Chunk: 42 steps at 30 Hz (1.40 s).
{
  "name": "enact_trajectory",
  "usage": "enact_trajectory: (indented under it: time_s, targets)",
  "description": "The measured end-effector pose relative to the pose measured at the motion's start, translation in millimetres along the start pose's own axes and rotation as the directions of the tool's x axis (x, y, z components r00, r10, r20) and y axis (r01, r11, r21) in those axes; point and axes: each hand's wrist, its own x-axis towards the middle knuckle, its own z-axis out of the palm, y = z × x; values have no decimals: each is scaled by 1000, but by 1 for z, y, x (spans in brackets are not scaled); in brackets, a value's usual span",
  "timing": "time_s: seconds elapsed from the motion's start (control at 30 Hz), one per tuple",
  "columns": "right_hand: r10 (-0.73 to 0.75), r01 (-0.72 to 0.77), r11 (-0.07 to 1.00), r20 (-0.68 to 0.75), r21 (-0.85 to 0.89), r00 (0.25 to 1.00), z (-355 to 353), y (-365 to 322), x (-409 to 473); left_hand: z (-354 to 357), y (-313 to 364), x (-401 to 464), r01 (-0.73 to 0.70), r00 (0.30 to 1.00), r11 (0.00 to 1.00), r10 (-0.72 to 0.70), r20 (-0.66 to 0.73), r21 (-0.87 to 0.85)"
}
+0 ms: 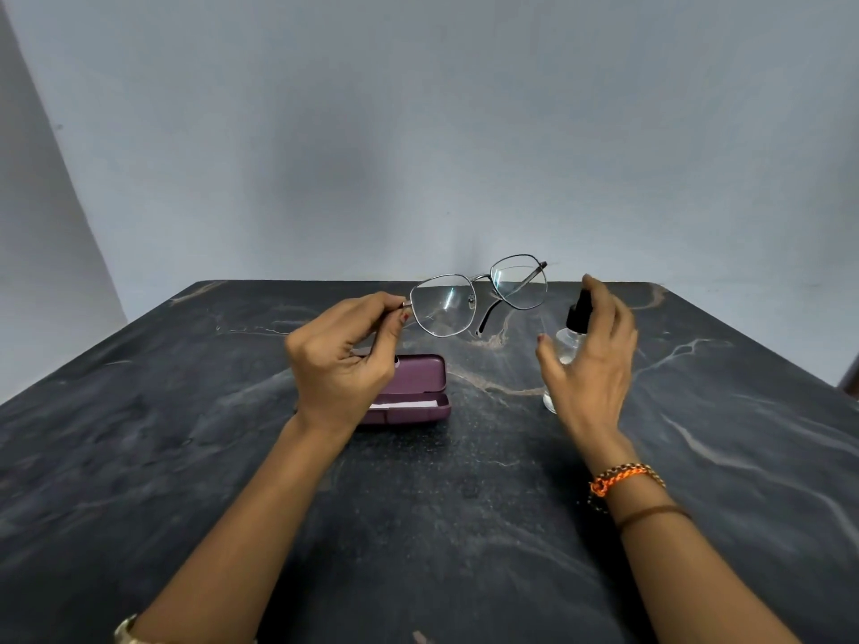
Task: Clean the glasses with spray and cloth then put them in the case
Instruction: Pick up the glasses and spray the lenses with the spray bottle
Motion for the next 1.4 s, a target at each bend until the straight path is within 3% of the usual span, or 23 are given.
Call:
enact_trajectory:
  time_s: [0.3, 0.47, 0.63, 0.9, 1.17, 1.4]
  targets:
    - [2, -13, 989, 71, 146, 998, 3, 5, -4, 2, -1, -3, -11, 1000, 1000, 10, 20, 26]
    - [-81, 92, 983, -72, 161, 994, -4, -18, 3, 5, -2, -6, -2, 999, 999, 0, 42, 36]
    - [-147, 176, 965, -156, 193, 977, -12, -34, 8, 14, -7, 2, 63, 997, 998, -63, -36, 8]
    - [-276, 283, 950, -69, 128, 959, -14, -37, 7, 48, -8, 28, 41, 995, 999, -39, -94, 18]
    - [-229, 217, 967, 80, 134, 970, -12, -36, 8, 55, -14, 11, -41, 999, 999, 40, 13, 36]
    - [-276, 264, 953, 66, 152, 959, -12, -42, 5, 53, -11, 7, -62, 998, 998, 62, 33, 27]
